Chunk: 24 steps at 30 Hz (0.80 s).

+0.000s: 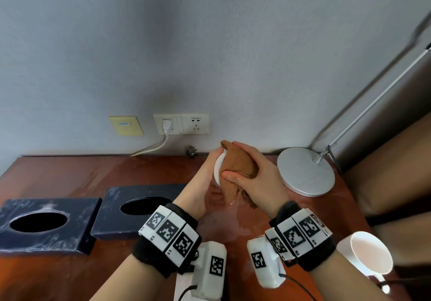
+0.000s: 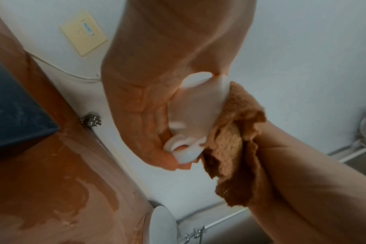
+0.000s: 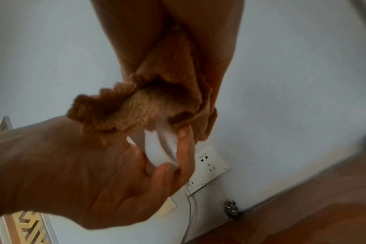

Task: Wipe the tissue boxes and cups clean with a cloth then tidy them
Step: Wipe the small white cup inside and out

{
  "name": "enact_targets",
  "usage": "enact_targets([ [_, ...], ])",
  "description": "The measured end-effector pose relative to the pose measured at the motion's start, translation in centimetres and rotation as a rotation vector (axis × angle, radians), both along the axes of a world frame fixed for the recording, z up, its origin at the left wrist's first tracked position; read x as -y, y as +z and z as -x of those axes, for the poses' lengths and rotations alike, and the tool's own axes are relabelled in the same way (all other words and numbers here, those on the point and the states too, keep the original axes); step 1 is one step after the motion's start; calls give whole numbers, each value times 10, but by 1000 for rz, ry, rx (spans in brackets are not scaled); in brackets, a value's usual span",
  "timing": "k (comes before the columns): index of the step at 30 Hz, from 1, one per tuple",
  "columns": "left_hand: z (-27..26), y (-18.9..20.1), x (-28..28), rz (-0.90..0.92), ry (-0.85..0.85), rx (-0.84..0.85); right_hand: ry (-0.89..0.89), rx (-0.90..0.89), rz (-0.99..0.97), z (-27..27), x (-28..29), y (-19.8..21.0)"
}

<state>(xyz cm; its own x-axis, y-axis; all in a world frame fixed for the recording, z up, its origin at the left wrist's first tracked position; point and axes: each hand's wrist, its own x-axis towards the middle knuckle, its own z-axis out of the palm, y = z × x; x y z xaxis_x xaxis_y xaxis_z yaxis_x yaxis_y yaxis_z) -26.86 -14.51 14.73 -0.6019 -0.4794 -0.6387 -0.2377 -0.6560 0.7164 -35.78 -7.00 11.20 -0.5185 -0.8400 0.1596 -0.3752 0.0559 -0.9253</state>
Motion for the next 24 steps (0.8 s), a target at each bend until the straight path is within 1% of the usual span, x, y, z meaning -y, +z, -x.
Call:
enact_targets([
  [3, 3, 3, -1, 15, -30, -13, -132, 56, 74, -1, 4, -3],
  [5, 4, 3, 1, 35, -16, -9, -137, 67, 91, 1, 5, -2],
  [7, 1, -1, 2, 51, 1, 13, -26, 68, 70, 6, 4, -2],
  [9, -1, -6, 3, 26, 33, 27, 117, 61, 1, 10, 3, -4],
  [11, 0, -9, 6, -1, 49, 69, 176, 23, -48, 9, 3, -6],
  [13, 7, -8, 8, -18, 60, 93, 123, 1, -38, 5, 3, -6],
  [15, 14, -6, 7, -30, 64, 124, 15, 15, 1, 1, 3, -3],
  [17, 18, -13, 9, -58, 50, 90, -86, 49, 44, -2, 5, -2],
  [19, 16, -15, 10, -58, 18, 93, -154, 54, 77, 0, 7, -6],
  [21, 12, -19, 13, -13, 15, 117, -163, 46, 76, 4, 8, -9],
  [22, 9, -21, 13, 14, 8, 133, -140, 44, 67, 6, 7, -10],
  [24, 3, -25, 12, 18, 7, 160, -21, 82, 59, 9, 4, -12],
])
